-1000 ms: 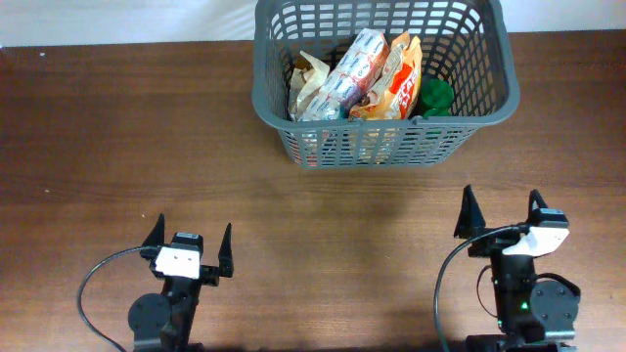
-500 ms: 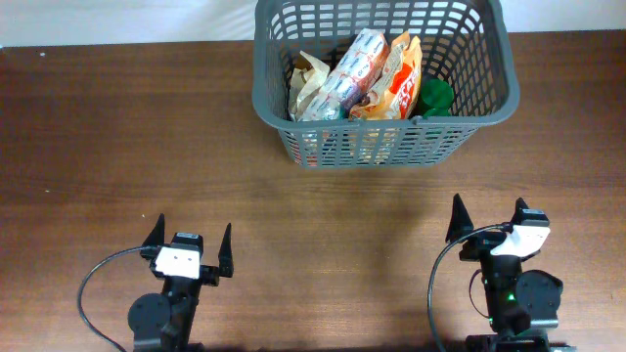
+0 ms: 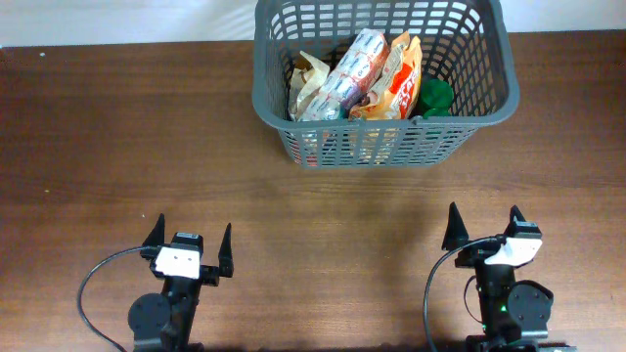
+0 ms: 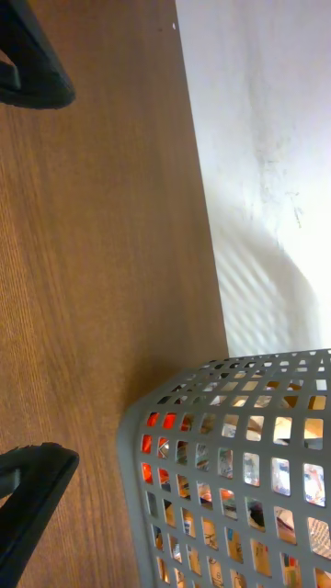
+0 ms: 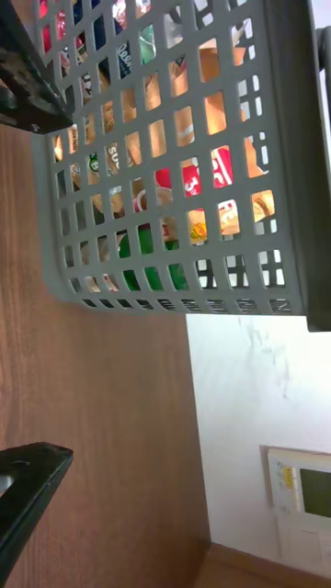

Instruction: Pack container

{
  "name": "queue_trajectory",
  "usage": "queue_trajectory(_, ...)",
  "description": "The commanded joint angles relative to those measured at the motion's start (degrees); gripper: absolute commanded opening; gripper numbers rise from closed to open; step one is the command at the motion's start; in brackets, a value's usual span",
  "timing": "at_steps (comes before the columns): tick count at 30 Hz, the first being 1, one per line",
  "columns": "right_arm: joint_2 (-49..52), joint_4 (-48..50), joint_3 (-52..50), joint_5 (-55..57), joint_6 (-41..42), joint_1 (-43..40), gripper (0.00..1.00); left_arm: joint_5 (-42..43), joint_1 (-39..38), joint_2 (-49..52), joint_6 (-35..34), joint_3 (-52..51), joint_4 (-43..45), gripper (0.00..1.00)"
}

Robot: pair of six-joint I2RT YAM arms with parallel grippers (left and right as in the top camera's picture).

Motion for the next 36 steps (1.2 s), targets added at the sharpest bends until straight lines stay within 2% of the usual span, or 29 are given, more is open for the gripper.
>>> queue_trajectory(1, -0.7, 0.1, -1.6, -0.5, 0.0, 0.6, 0.99, -0.4, -0.1, -0.5, 0.9, -0.8, 0.2, 0.99)
queue_trajectory(36, -0.7, -0.8, -2.1, -0.8, 0.0, 0.6, 0.99, -0.4, -0.1, -0.5, 0.9, -0.8, 0.2, 0.99)
